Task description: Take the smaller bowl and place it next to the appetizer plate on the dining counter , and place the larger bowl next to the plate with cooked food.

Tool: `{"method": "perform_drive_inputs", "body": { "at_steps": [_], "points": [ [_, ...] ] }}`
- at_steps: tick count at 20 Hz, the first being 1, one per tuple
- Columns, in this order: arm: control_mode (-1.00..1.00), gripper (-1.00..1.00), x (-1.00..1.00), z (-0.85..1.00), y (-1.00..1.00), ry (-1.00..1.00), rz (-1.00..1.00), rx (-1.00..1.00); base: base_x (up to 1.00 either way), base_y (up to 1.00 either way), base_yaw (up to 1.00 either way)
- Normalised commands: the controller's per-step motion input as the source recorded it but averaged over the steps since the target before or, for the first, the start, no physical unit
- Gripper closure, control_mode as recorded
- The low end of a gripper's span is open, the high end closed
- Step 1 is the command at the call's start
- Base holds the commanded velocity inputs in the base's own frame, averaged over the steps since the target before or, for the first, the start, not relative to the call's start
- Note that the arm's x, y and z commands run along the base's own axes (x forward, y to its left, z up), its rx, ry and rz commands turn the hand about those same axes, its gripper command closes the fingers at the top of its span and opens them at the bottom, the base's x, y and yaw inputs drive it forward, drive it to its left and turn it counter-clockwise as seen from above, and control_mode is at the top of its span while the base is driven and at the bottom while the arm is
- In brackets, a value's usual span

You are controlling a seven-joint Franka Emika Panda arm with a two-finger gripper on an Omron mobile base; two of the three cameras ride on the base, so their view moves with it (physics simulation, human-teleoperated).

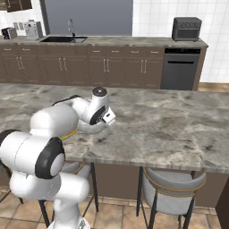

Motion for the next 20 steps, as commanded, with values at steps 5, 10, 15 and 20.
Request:
{"method": "perform_drive_inputs", "body": {
  "at_steps": [5,10,15,20],
  "points": [
    [-1.0,-1.0,-0.99,0.95,0.05,-0.19,0.09,-0.12,0.0,0.0,0.0],
    [-1.0,-1.0,-0.89,0.82,0.11,-0.18,0.11,-0.11,0.0,0.0,0.0],
    [-1.0,-1.0,-0.89,0.77,0.06,-0.15,0.09,-0.16,0.0,0.0,0.0],
    [-1.0,-1.0,-0.99,0.78,0.0,-0.23,0.13,-0.17,0.0,0.0,0.0]
  ]
}}
